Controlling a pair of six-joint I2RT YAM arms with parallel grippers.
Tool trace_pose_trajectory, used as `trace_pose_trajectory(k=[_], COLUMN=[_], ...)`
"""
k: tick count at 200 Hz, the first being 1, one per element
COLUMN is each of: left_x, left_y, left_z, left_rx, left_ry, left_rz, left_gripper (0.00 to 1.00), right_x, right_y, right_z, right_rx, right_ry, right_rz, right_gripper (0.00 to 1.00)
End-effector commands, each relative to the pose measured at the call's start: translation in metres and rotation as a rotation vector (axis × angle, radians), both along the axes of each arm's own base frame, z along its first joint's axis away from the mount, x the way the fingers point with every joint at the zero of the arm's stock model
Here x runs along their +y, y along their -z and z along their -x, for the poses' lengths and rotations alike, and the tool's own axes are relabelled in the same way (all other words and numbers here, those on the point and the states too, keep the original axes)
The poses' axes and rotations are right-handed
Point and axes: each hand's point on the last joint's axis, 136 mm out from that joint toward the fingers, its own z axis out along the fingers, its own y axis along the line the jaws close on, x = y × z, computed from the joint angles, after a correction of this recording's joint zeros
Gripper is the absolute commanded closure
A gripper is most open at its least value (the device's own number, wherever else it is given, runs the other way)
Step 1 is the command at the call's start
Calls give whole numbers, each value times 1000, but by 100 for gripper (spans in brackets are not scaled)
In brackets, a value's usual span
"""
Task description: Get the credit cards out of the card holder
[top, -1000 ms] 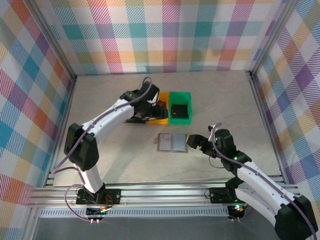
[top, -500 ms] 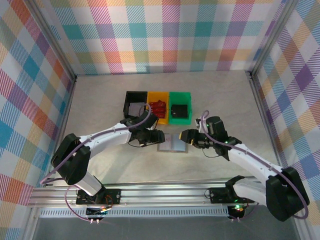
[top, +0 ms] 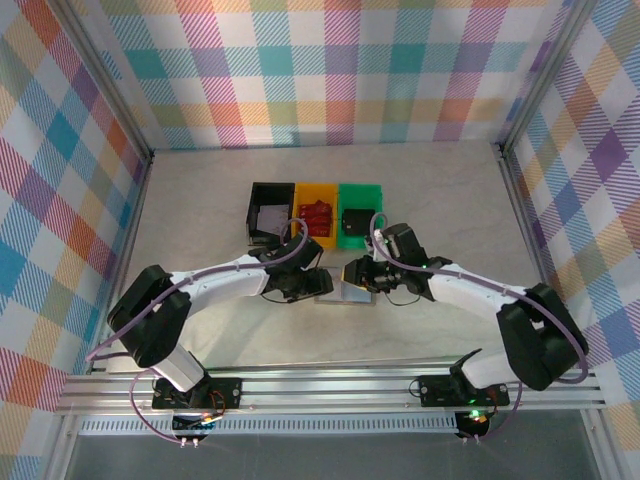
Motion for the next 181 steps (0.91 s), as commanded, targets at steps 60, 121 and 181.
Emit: trace_pose_trajectory(k=[60, 121, 181], left_x=[10, 16, 19], left_y=[29, 45, 52], left_z=[11, 14, 19], left_rx=[47, 80, 86], left_ry=[-22, -37, -42], left_rz=[-95, -135, -145], left_gripper=[38, 39, 41], right_x=[13, 10, 15], right_y=[22, 46, 54], right_z=[-8, -9, -10], right_rx=[68, 139, 149], right_ry=[5, 26, 15], right_rz=[58, 119, 136], right_gripper=[73, 75, 76])
